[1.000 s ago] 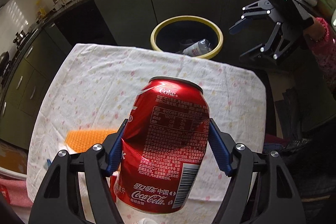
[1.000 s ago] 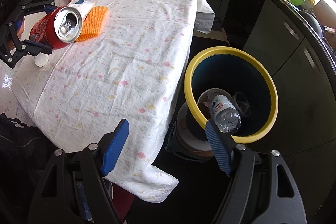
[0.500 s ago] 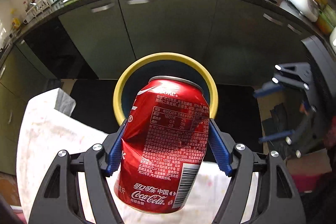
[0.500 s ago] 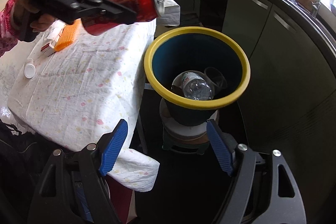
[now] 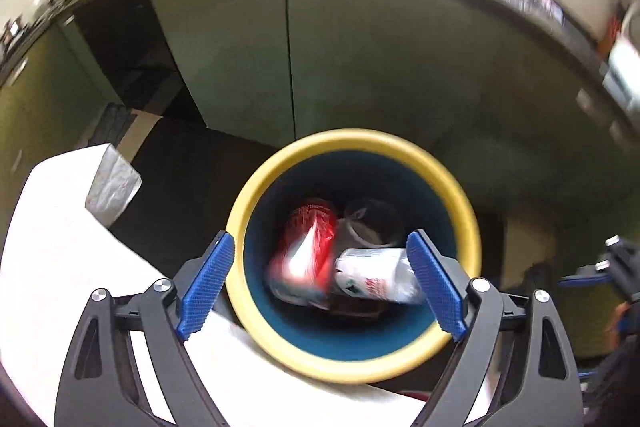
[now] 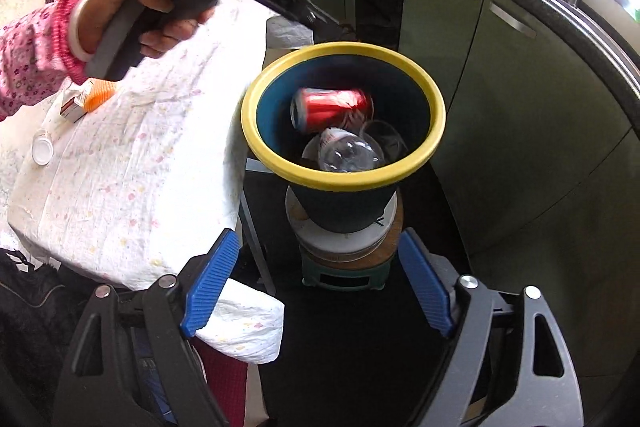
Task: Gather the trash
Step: 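Carry the can over the bin and open the left tool, then grasp the orange mesh sponge with the right tool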
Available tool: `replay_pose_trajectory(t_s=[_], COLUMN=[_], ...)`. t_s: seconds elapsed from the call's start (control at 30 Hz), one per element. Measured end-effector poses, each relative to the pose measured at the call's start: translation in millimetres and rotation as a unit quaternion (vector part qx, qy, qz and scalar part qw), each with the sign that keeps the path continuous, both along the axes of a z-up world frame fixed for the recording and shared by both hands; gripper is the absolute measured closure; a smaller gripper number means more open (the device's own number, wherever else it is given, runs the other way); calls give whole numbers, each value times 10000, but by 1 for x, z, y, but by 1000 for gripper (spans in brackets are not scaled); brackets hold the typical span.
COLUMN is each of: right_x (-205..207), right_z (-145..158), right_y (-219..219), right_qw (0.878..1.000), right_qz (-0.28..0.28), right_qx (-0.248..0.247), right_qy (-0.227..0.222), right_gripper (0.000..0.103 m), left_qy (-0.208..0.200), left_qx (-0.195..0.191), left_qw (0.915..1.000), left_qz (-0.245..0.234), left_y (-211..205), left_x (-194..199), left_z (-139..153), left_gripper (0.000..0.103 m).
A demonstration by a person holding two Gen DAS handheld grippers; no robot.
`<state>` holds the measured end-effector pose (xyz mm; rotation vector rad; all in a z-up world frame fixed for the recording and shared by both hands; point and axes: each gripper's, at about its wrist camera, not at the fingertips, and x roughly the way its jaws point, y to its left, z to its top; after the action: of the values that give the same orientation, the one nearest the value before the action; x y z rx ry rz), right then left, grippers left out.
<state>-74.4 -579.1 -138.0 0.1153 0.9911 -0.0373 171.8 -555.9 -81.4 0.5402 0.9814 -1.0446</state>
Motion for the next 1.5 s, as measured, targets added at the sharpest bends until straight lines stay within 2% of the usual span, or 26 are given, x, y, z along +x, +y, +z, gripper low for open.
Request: replay_pose_trajectory(t_s=[0.07, 0.2, 0.27, 0.33, 0.4, 0.5, 0.63, 0.73, 0.8, 1.0, 1.03, 1.07, 1.13, 1.33, 1.5], right_x=[0, 3, 6, 12, 19, 32, 59, 78, 90, 138, 146, 156, 177, 228, 246], right_z=[3, 10, 14, 18, 22, 21, 18, 18, 19, 29, 32, 34, 36, 25, 11], right_y=[4, 16, 23, 32, 44, 69, 101, 132, 153, 208, 215, 220, 230, 261, 272], right_qw=[10000, 9998, 9994, 9989, 9972, 9935, 9928, 9896, 9870, 9847, 9845, 9841, 9832, 9812, 9815], right_qz=[-38, -15, -23, -4, 33, 371, 844, 1193, 1401, 1691, 1701, 1717, 1743, 1867, 1829], right_qx=[-22, -41, -147, -297, -568, -906, -745, -701, -641, -62, 76, 215, 468, 486, 476], right_qy=[-66, -215, -299, -355, -491, -581, -400, -404, -448, -418, -412, -390, -276, 90, 315], right_gripper=[17, 10, 9, 8, 7, 7, 7, 7, 7, 7, 10, 20, 33, 37, 39], left_qy=[58, -55, -183, -331, -404, -557, -1165, -1267, -1212, -1133, -1118, -1103, -1049, -853, -797], left_qx=[-405, -1004, -1139, -1089, -1062, -1245, -1169, -1157, -1173, -1169, -1169, -1172, -1207, -1318, -1379], left_qw=[9988, 9920, 9888, 9876, 9830, 9704, 9459, 9257, 9155, 8888, 8855, 8828, 8772, 8714, 8734], left_qz=[252, 766, 944, 1085, 1441, 1994, 2793, 3371, 3652, 4284, 4356, 4414, 4527, 4647, 4602], left_y=[31, 108, 151, 189, 233, 302, 385, 441, 473, 546, 556, 565, 575, 595, 601], left_x=[-5, -24, -39, -51, -61, -76, -93, -90, -90, -104, -105, -108, -112, -117, -117], left_z=[26, 74, 91, 100, 104, 106, 98, 82, 73, 44, 39, 35, 27, 12, 6], left_gripper=[5, 5, 5, 5, 5, 5, 5, 5, 5, 5, 5, 5, 5, 5, 5])
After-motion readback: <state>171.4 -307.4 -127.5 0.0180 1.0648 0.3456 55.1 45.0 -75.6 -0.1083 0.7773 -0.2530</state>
